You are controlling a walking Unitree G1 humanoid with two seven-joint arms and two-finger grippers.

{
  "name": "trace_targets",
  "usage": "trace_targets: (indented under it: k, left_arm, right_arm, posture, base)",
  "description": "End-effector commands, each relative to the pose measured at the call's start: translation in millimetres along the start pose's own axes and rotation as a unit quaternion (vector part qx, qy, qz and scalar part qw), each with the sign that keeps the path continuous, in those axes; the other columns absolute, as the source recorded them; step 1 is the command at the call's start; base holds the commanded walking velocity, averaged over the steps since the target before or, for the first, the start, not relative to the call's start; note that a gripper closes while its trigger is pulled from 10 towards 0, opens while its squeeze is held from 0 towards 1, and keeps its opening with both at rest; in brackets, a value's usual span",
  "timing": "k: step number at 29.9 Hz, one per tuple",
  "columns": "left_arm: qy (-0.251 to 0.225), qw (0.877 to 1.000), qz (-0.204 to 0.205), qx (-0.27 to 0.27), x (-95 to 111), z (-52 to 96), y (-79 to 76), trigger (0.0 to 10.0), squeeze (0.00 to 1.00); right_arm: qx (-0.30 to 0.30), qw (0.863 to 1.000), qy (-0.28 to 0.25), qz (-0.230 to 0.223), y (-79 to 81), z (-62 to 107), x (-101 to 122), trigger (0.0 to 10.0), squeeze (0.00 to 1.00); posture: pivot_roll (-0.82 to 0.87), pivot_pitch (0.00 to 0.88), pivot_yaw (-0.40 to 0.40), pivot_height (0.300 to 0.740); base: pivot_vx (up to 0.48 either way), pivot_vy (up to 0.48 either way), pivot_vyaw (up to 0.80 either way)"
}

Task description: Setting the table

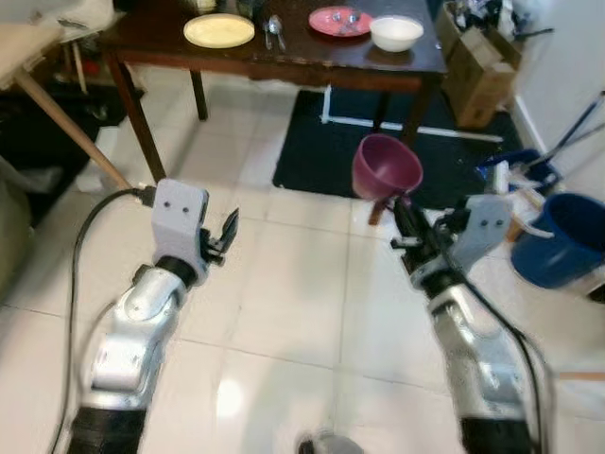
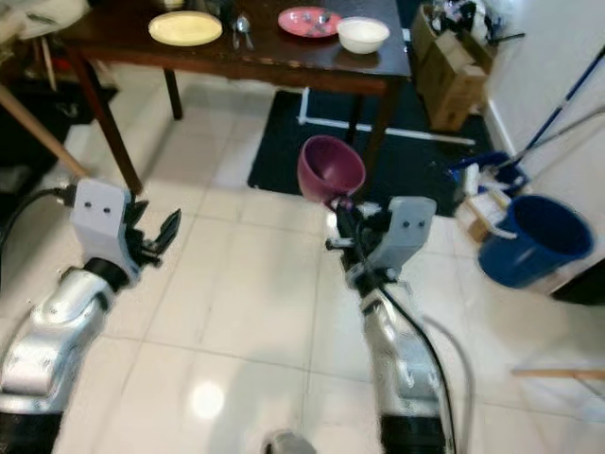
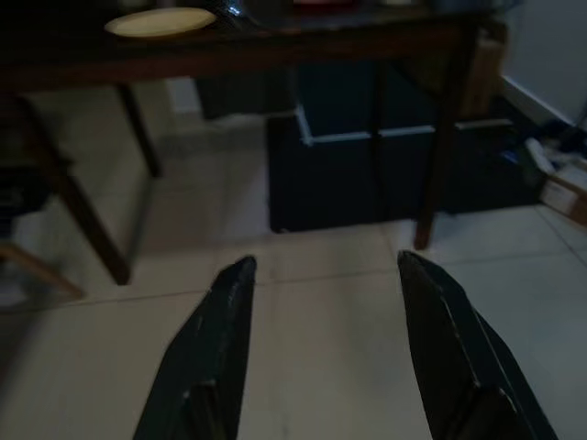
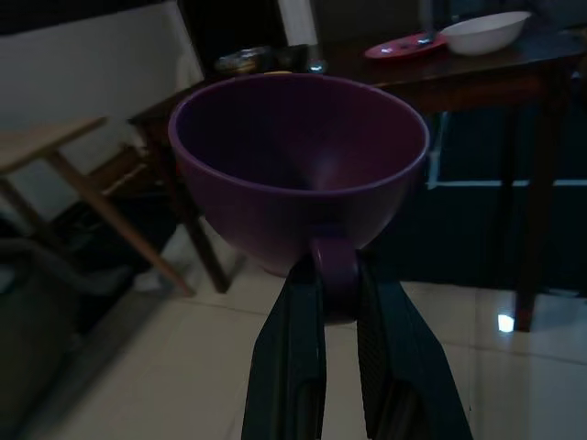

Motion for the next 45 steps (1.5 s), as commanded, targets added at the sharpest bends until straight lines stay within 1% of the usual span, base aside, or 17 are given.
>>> trace_targets:
  k: [1,8,13,21,24,26,31,37,45]
  left_arm:
    - [0.007,1.000,0.002,0.001,-4,1.1,-0.2,10.0,0.00]
    - [0.011,1.000,0.010,-0.003,-5,0.5,-2.3,10.0,0.00]
    - [0.020,1.000,0.000,-0.001,-7,-1.0,-2.4,10.0,0.00]
    - [0.020,1.000,-0.002,0.000,-8,-0.9,-1.8,10.0,0.00]
    - [0.026,1.000,-0.005,0.011,-12,0.3,1.4,10.0,0.00]
    - [0.031,0.999,-0.007,0.017,-16,2.1,3.6,10.0,0.00]
    - [0.056,0.997,0.003,0.051,-34,9.1,13.0,10.0,0.00]
    - [0.058,0.997,0.004,0.057,-38,11.3,12.0,10.0,0.00]
    - [0.058,0.997,0.002,0.058,-39,10.7,10.9,10.0,0.00]
  right_arm:
    - [0.002,1.000,-0.005,0.002,0.2,0.2,2,10.0,0.00]
    - [0.001,1.000,-0.005,0.002,0.0,0.6,3,10.0,0.00]
    - [0.001,1.000,-0.005,0.001,0.5,1.0,3,10.0,0.00]
    - [0.000,1.000,-0.007,-0.002,1.4,1.4,4,10.0,0.00]
    - [0.009,1.000,-0.006,0.003,3.8,2.2,4,10.0,0.00]
    - [0.015,1.000,-0.002,0.018,5.2,3.1,2,10.0,0.00]
    - [0.018,0.999,0.005,0.030,5.3,5.6,-1,10.0,0.00]
    - [0.019,0.999,0.005,0.030,4.8,5.6,0,10.0,0.00]
    - [0.017,0.999,0.007,0.030,4.6,5.7,-1,10.0,0.00]
  posture:
    - [-0.11,0.019,0.032,0.740]
    - [-0.11,0.023,0.033,0.740]
    - [-0.12,0.027,0.034,0.740]
    - [-0.12,0.031,0.035,0.740]
    - [-0.12,0.034,0.035,0.740]
    - [-0.12,0.035,0.036,0.740]
    - [-0.12,0.037,0.034,0.740]
    - [-0.12,0.042,0.029,0.740]
    - [-0.12,0.044,0.027,0.740]
  base:
    - [-0.292,0.000,0.00]
    - [0.000,0.000,0.00]
    - [0.000,0.000,0.00]
    - [0.000,0.000,0.00]
    - [0.000,0.000,0.00]
    - [0.000,0.000,0.00]
    - [0.000,0.000,0.00]
    - [0.000,0.000,0.00]
    - [0.000,0.000,0.00]
Point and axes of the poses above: a point about 5 cm out from each wrist's last joint towards the gripper, its own z axis pointing back from the gripper into the wrist, its own x axis along the axis of the wrist's last joint, y = z × x, the point moved 3 cm from there along -z, pointing out of the wrist towards the gripper, and after that the axes turned 5 degrees about z, right-handed, at the moved point
